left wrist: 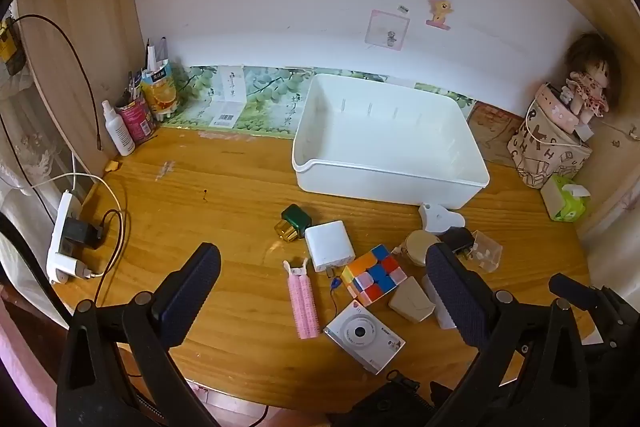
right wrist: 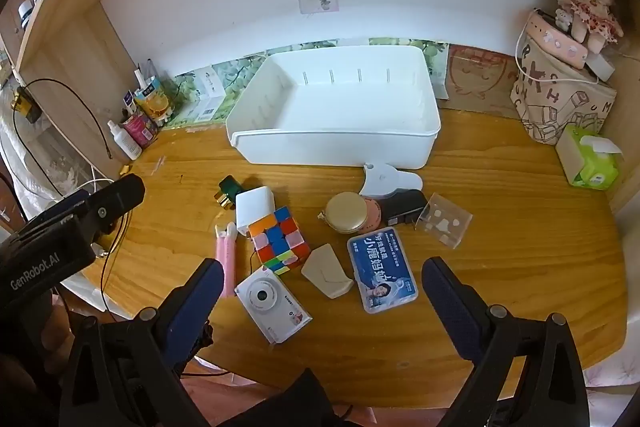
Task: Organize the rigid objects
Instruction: 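Move both tools toward the objects scattered in front of the bin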
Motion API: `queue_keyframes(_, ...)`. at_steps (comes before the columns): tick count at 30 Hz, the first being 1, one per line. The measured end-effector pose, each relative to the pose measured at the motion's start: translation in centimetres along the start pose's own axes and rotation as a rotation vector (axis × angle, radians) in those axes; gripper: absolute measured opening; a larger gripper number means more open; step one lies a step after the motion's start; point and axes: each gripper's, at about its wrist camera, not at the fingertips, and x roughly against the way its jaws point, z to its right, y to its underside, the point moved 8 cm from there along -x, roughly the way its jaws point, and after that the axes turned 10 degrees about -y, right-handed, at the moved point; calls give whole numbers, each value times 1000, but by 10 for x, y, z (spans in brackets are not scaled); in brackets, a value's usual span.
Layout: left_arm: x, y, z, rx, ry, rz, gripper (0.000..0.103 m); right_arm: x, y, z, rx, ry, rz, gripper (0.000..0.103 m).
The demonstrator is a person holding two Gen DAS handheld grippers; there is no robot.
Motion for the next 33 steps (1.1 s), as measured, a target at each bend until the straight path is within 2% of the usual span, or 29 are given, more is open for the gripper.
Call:
queue_keyframes(5,3,0,-8,22,22,-1,102,3,-4,3,4,4,3,100)
queue_keyframes(7,7,1,-9,16,10,14,102,2,-1,1,7,3,5,100)
queue_keyframes(9,3,4,-8,16,-6,-2,102,0,0,-3,10,4,6,100)
queue_keyframes(21,-2,6,-21,-1,-12,-33,102,-5,4,-16,3,-2,-3,100)
queue_keyframes(24,-4,5,-23,-12,10,-37,102,-9,6,-20,-2,13,-7,100)
queue_keyframes(28,-4,2,-21,-15,92,-27,102,-9,6,-22,-13,31,-13,100)
queue_keyframes(33,-11,-1,-20,-32,144,-47,102,-12,12,-26,-29,69,-35,100)
